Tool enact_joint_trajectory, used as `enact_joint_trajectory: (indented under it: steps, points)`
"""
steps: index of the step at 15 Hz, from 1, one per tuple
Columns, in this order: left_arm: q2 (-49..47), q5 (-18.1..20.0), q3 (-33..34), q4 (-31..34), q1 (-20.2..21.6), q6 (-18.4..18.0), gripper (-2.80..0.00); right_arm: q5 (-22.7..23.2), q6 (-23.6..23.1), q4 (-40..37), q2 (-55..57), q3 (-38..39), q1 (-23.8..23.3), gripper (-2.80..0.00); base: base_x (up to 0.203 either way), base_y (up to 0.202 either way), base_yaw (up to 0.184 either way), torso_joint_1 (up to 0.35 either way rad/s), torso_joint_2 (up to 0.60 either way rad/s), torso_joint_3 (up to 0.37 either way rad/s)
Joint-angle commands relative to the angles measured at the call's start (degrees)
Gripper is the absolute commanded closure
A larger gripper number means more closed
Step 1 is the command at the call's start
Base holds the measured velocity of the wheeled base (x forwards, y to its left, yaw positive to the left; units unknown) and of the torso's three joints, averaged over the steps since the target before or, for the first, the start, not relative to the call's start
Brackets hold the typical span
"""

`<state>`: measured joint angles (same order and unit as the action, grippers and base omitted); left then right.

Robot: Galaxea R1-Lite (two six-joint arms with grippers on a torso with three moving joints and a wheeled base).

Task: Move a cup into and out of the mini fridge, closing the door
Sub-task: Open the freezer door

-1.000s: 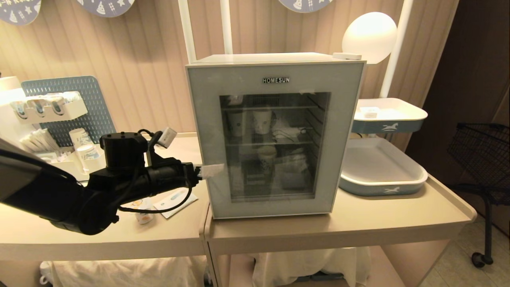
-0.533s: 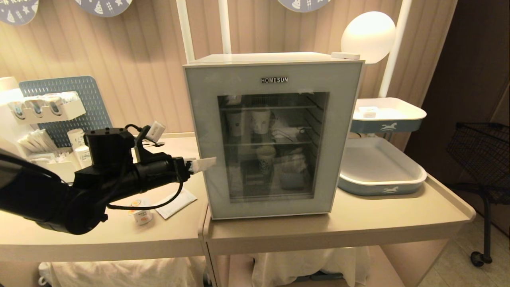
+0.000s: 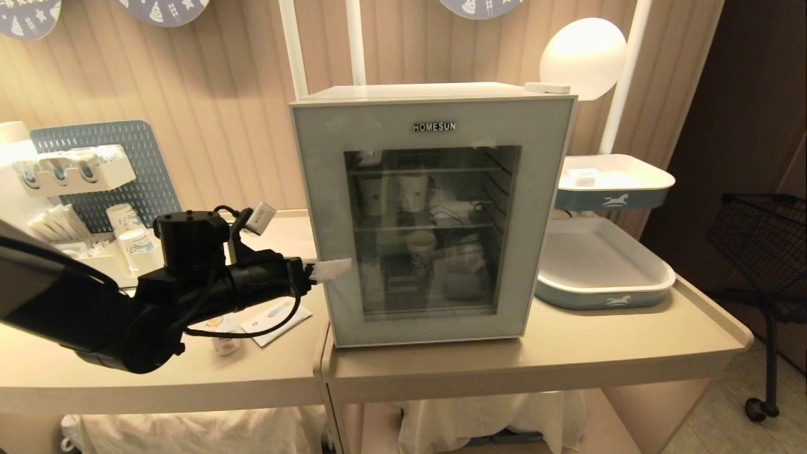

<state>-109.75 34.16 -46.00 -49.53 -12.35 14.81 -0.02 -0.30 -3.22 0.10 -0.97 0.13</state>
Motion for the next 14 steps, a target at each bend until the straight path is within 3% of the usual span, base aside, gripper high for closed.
enact_joint_trajectory:
  steps: [1, 5, 8, 14]
  points:
    - [-0.4, 0.5, 0.1, -0.2, -1.2, 0.6, -2.8, 0.0, 0.0, 0.0, 0.0, 0.0, 0.0, 0.0, 0.0, 0.0, 0.0, 0.0, 0.0, 0.0]
    - [1.0, 0.8, 0.4, -0.4, -2.4, 2.1, -2.8, 0.0, 0.0, 0.0, 0.1, 0.0, 0.0, 0.0, 0.0, 0.0, 0.0, 0.0, 0.0, 0.0]
    - [-0.6, 0.2, 1.1, -4.5, -2.5, 2.0, -2.8, -0.1, 0.0, 0.0, 0.1, 0.0, 0.0, 0.0, 0.0, 0.0, 0.0, 0.0, 0.0, 0.0]
    - [-1.5, 0.3, 1.5, -6.1, 1.2, 2.0, -2.8, 0.0, 0.0, 0.0, 0.0, 0.0, 0.0, 0.0, 0.0, 0.0, 0.0, 0.0, 0.0, 0.0]
